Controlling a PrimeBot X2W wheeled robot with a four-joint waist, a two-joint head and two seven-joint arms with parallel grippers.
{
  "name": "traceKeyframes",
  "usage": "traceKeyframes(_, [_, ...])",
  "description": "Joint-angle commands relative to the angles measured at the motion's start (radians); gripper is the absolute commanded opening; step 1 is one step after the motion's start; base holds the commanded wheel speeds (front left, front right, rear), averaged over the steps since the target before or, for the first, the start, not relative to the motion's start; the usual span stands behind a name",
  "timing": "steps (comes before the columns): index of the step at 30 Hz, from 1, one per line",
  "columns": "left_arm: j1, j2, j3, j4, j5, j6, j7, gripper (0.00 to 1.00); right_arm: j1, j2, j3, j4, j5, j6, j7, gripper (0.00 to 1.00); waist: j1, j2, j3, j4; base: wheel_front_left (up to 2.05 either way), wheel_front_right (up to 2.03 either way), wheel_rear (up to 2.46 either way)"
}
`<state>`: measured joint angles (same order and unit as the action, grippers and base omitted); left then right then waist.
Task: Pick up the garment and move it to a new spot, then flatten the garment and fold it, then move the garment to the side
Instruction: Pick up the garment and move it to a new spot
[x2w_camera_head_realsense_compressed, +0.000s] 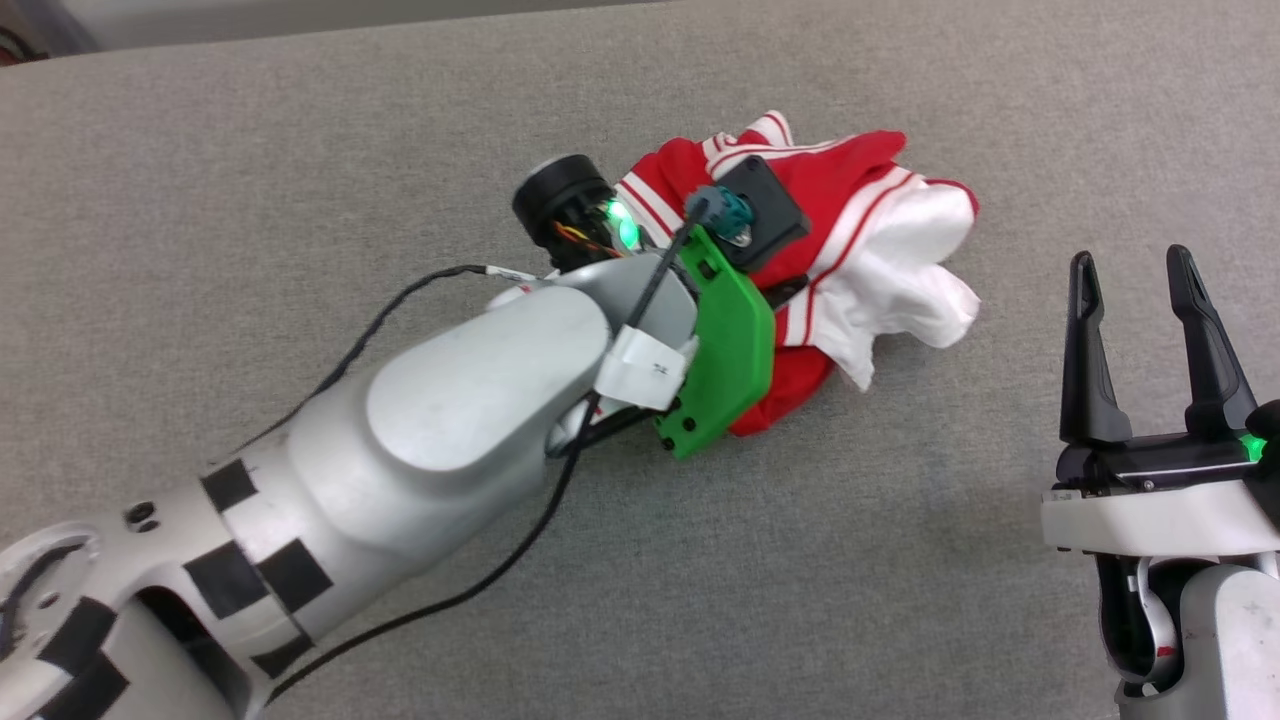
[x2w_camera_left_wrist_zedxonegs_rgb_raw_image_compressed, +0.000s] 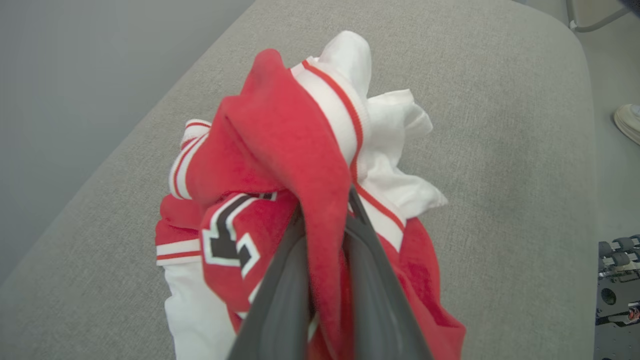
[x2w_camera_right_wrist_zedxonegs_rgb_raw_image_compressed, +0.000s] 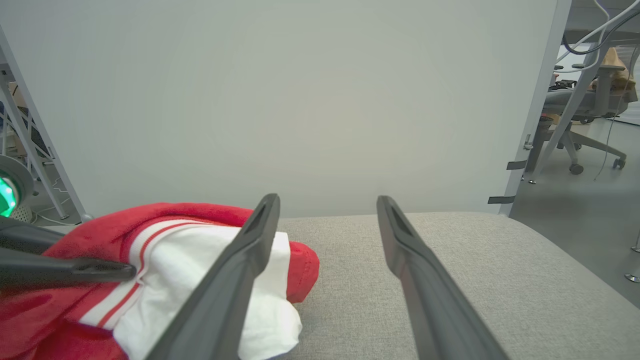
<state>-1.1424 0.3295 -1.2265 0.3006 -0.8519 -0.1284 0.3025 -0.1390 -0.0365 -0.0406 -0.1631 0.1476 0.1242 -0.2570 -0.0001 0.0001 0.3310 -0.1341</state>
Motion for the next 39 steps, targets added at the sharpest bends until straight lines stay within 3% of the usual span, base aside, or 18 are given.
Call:
traceKeyframes(1, [-0.012, -0.023, -0.013, 0.021, 0.001, -0.002, -0.017, 0.0, -0.01, 0.0, -0.004, -0.006, 0.005, 0.007, -0.005, 1.0, 0.0001, -0.0001, 0.034, -0.029, 0.0, 0.0, 0.0])
traceKeyframes(9, [0.105, -0.149, -0.053, 0.144, 0.053, -0.002, -0.009, 0.0, -0.031, 0.0, -0.013, -0.01, 0.003, 0.007, -0.005, 1.0, 0.0001, -0.0001, 0.065, -0.034, 0.0, 0.0, 0.0])
traceKeyframes(16, [0.219, -0.177, -0.053, 0.162, 0.109, -0.002, 0.024, 0.0, -0.038, 0.0, -0.01, -0.005, -0.002, 0.007, -0.005, 1.0, 0.0001, -0.0001, 0.067, -0.023, 0.0, 0.0, 0.0])
traceKeyframes(17, [0.219, -0.18, -0.053, 0.164, 0.109, -0.002, 0.01, 0.07, -0.037, 0.0, -0.009, -0.003, -0.003, 0.007, -0.005, 1.0, 0.0001, -0.0001, 0.063, -0.019, 0.0, 0.0, 0.0])
traceKeyframes(18, [0.216, -0.183, -0.054, 0.165, 0.108, -0.002, -0.008, 0.41, -0.035, 0.0, -0.01, -0.002, -0.004, 0.007, -0.005, 1.0, 0.0001, -0.0001, 0.059, -0.015, 0.0, 0.0, 0.0])
traceKeyframes(19, [0.207, -0.187, -0.054, 0.169, 0.109, -0.002, -0.041, 1.0, -0.032, 0.0, -0.01, 0.001, -0.005, 0.007, -0.005, 1.0, 0.0001, -0.0001, 0.053, -0.01, 0.0, 0.0, 0.0])
traceKeyframes(24, [0.158, -0.205, -0.047, 0.206, 0.14, -0.002, -0.244, 1.0, -0.012, 0.0, -0.012, 0.014, -0.013, 0.007, -0.005, 1.0, 0.0001, -0.0001, 0.005, 0.013, 0.0, 0.0, 0.0])
traceKeyframes(27, [0.154, -0.222, -0.005, 0.225, 0.155, 0.021, -0.382, 1.0, 0.008, 0.0, -0.012, 0.02, -0.019, 0.007, -0.005, 1.0, 0.0001, -0.0001, -0.036, 0.032, 0.0, 0.0, 0.0])
traceKeyframes(31, [0.178, -0.221, 0.049, 0.224, 0.166, 0.09, -0.506, 1.0, 0.035, 0.0, -0.012, 0.025, -0.025, 0.007, -0.005, 1.0, 0.0001, -0.0001, -0.089, 0.056, 0.0, 0.0, 0.0])
traceKeyframes(39, [0.289, -0.136, 0.22, 0.133, 0.234, 0.276, -0.563, 1.0, 0.09, 0.0, -0.01, 0.036, -0.032, 0.007, -0.005, 1.0, 0.0001, -0.0001, -0.169, 0.112, 0.0, 0.0, 0.0])
